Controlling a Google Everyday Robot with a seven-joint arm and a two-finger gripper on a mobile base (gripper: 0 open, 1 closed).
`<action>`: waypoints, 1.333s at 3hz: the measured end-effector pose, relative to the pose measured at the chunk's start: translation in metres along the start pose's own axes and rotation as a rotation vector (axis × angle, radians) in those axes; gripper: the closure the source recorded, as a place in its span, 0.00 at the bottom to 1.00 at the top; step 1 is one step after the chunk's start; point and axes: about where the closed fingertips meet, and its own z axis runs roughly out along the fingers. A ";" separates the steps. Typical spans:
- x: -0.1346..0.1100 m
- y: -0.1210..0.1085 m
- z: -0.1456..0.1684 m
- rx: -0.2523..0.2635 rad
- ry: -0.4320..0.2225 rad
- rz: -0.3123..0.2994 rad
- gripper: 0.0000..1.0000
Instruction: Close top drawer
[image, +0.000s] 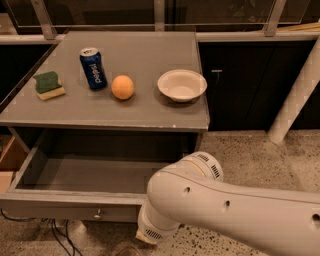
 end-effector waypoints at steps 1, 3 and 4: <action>-0.008 -0.013 0.015 0.005 -0.010 0.014 1.00; -0.036 -0.039 0.027 0.052 -0.069 0.014 1.00; -0.045 -0.049 0.031 0.066 -0.100 0.019 1.00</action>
Offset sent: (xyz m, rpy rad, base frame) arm 0.0566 0.0329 -0.0209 0.0644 -0.0581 -0.0438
